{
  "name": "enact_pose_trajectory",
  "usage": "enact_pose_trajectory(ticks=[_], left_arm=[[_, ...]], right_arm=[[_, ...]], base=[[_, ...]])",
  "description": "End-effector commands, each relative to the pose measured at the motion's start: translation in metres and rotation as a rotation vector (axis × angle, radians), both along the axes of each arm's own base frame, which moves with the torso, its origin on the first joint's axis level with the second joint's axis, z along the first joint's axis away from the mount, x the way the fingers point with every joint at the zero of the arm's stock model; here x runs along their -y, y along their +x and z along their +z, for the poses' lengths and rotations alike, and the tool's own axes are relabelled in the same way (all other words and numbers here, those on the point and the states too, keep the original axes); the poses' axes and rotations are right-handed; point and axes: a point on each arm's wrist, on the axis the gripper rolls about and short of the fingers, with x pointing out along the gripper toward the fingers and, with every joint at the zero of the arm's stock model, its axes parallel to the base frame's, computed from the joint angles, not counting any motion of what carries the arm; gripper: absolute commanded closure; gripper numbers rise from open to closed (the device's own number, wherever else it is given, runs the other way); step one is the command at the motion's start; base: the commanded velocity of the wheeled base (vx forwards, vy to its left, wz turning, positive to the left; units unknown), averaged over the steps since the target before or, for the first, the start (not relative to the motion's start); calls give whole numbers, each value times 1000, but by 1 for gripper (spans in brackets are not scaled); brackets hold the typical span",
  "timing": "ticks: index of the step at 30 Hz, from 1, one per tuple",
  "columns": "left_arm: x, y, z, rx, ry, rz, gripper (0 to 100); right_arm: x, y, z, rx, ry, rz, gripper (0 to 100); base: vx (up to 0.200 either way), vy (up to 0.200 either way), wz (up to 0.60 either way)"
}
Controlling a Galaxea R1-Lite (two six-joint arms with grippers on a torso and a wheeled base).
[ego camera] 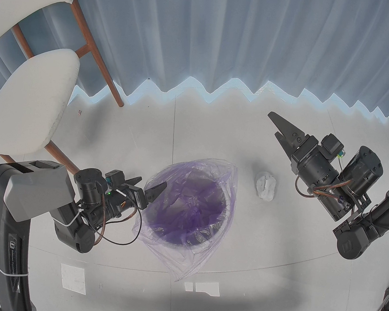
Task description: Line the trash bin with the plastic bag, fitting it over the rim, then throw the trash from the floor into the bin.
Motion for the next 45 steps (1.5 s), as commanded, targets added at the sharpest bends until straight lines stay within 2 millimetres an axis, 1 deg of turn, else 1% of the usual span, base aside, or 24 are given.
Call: enact_pose_trajectory(ticks=[1, 4, 5, 8, 18, 25, 27, 29, 32, 33, 37, 39, 43, 44, 45], left_arm=[[1, 2, -6, -8, 6, 2, 0], [0, 4, -4, 1, 4, 16, 0], [-1, 4, -3, 5, 3, 19, 100], [-3, 5, 0, 11, -4, 24, 100], [-6, 6, 1, 12, -5, 31, 100], [-15, 11, 3, 17, -21, 58, 100], [-21, 16, 4, 24, -30, 77, 100], [-25, 19, 2, 22, -32, 88, 100], [-26, 22, -8, 8, -29, 91, 100], [-26, 22, -9, 7, -30, 91, 100], [-20, 15, 0, -3, -77, 70, 100], [-14, 11, 9, 11, -83, 57, 100], [-10, 3, 16, 15, -82, 45, 100], [-10, 1, 19, 20, -83, 41, 0], [-8, 0, 19, 19, -81, 37, 0]], right_arm=[[-3, -1, -1, -5, -2, 10, 0], [-4, -2, -2, -8, -2, 13, 0], [-4, -2, -2, -8, -2, 13, 0], [-4, -2, -3, -10, -3, 13, 0], [-4, -2, -2, -7, -2, 13, 0], [-4, -2, -2, -7, -2, 13, 0], [-4, -2, -2, -7, -2, 13, 0], [-4, -2, -2, -7, -2, 13, 0], [-4, -2, -2, -7, -2, 14, 0], [-4, -2, -2, -7, -2, 13, 0], [-4, -2, -2, -7, -2, 13, 0], [-4, -2, -2, -7, -2, 13, 0], [-4, -2, -2, -7, -2, 14, 0], [-4, -2, -2, -7, -2, 14, 0], [-4, -2, -2, -7, -2, 14, 0]], base=[[0, 0, 0], [0, 0, 0], [0, 0, 0], [0, 0, 0], [0, 0, 0], [0, 0, 0], [0, 0, 0], [0, 0, 0], [0, 0, 0], [0, 0, 0], [0, 0, 0], [0, 0, 0], [0, 0, 0], [0, 0, 0], [0, 0, 0]])
